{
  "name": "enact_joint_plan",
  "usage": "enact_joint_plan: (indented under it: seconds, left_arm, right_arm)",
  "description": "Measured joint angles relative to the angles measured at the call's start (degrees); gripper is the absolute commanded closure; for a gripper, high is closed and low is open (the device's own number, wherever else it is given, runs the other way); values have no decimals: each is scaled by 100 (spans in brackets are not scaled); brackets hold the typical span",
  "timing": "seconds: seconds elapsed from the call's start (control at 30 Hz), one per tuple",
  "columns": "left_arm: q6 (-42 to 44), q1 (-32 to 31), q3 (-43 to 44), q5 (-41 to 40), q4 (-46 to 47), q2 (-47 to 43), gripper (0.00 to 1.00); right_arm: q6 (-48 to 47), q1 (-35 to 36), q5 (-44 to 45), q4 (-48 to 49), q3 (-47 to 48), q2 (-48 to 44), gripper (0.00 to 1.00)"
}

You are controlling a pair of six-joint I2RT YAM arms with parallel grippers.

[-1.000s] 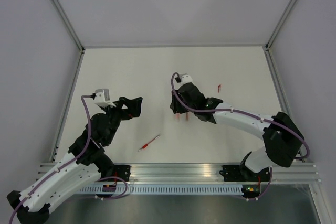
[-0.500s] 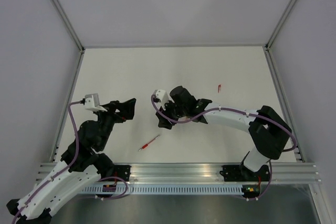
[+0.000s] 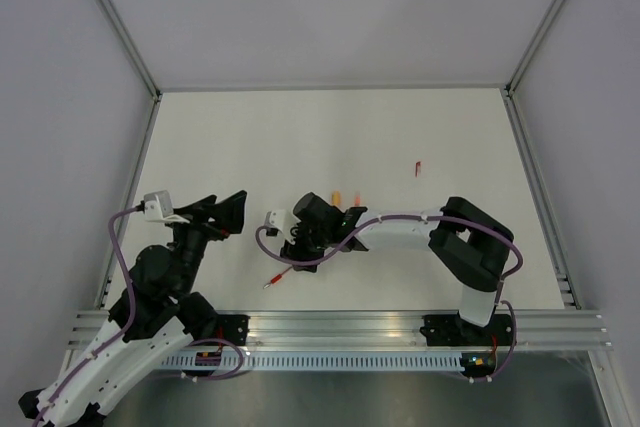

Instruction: Insert the pens into the pen caps

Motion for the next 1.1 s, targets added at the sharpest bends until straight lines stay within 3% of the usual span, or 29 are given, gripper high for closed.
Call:
enact_joint_plan:
  seconds: [0.7, 0.77, 0.93, 1.03, 1.1]
  left_arm:
    - [0, 0, -74, -155, -9, -236, 0]
    - [0, 0, -103, -184, -11, -240, 0]
    - [-2, 0, -131, -251, -13, -240, 0]
    - [0, 0, -151, -278, 17, -247, 0]
    - [0, 0, -197, -280, 33, -249, 0]
  right_arm:
    - [-184, 293, 874, 350, -76, 201, 45]
    - [-197, 295, 931, 365, -76, 201, 51]
    - [-205, 299, 990, 398, -74, 223, 89]
    - [-166, 310, 1073, 433, -74, 227, 100]
    - [-140, 310, 1108, 452, -74, 229, 100]
